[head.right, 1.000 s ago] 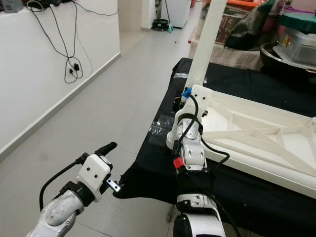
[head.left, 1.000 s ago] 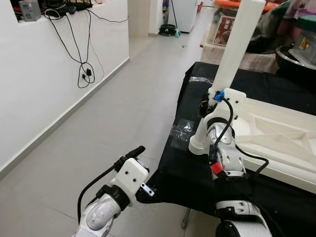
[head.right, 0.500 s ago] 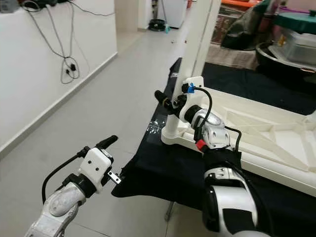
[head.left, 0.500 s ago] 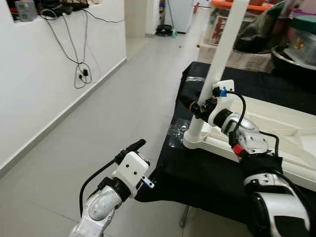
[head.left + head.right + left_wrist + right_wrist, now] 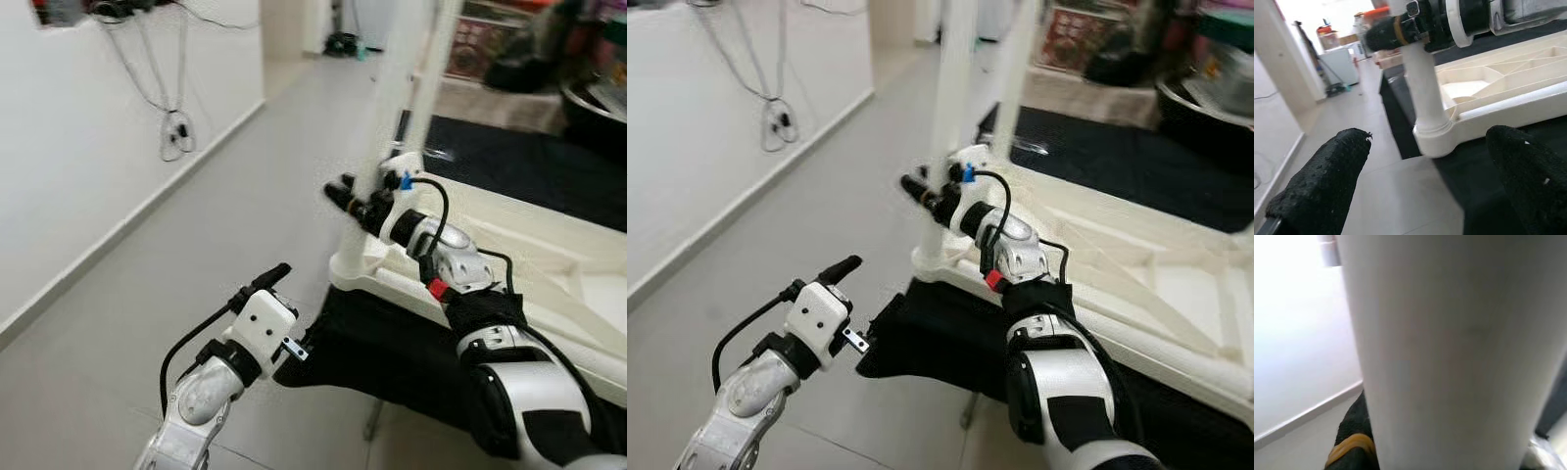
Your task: Building children table
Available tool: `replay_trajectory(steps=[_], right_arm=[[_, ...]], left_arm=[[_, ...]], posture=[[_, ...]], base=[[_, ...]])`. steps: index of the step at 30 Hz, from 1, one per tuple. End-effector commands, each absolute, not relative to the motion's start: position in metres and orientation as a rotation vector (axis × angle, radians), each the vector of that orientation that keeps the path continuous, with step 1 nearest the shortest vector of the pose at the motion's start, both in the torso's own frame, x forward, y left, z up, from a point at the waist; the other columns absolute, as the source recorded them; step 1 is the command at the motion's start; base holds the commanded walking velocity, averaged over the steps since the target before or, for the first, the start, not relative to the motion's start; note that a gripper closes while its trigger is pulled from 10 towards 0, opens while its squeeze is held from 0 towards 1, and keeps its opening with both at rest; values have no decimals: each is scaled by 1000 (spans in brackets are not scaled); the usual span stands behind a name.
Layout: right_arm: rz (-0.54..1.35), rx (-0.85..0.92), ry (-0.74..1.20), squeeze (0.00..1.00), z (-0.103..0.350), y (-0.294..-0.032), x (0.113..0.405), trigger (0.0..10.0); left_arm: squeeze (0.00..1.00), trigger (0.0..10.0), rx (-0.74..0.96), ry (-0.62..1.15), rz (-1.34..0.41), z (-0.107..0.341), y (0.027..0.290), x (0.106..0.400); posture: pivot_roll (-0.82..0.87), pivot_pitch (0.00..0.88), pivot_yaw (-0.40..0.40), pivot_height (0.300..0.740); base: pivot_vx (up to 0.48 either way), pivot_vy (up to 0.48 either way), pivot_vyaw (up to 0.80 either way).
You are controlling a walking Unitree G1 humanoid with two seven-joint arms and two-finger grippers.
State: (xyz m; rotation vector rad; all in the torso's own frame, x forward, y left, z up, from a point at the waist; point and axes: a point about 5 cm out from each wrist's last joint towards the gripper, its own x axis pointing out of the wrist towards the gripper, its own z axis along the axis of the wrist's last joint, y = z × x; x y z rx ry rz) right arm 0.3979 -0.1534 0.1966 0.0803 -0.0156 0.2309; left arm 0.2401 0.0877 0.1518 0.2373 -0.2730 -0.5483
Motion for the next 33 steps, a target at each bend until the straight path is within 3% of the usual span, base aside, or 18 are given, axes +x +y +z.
replay_trajectory(steps=[1,8,12,13,14,15,16,20,21,26,29,33], right_arm=[[-93,91,92,0,172,-195,389,0],[-592,97,57,0,171,-212,354,0],[-536,177,27,0,174,-179,356,0],[-508,212,22,0,173,-172,359,7647],[-508,212,22,0,173,-172,359,7647],[-467,230,-1,0,175,-165,362,10000],[-400,239,-33,1000,179,-156,365,10000],[-310,243,-83,1000,189,-142,366,10000],[-266,241,-100,0,192,-140,367,10000],[-103,205,-221,0,205,-148,370,10000],[115,159,-237,0,209,-157,379,10000],[545,123,-97,0,198,-151,375,10000]], left_arm=[[0,10000,226,-255,-555,146,87,239],[0,10000,223,-258,-560,146,85,239],[0,10000,221,-257,-560,146,85,239],[0,10000,221,-257,-561,146,85,238],[0,10000,221,-257,-561,146,85,238],[0,10000,221,-256,-560,146,85,238],[0,10000,222,-256,-558,146,86,238],[0,10000,224,-256,-555,145,88,239],[0,10000,223,-256,-557,145,88,239],[0,10000,219,-258,-559,145,87,239],[0,10000,218,-260,-559,146,86,240],[0,10000,212,-256,-561,144,84,239]], posture=[[105,0,-72,740],[106,0,-75,740],[111,0,-84,740],[113,0,-84,740],[113,0,-84,740],[114,0,-84,740],[115,0,-86,740],[114,0,-85,740],[111,0,-88,740],[106,0,-87,740],[105,0,-91,740],[99,0,-95,740]], base=[[0,0,0],[0,0,0],[0,0,0],[0,0,0],[0,0,0],[0,0,0],[0,0,0],[0,0,0],[0,0,0],[0,0,0],[0,0,0],[0,0,0]])
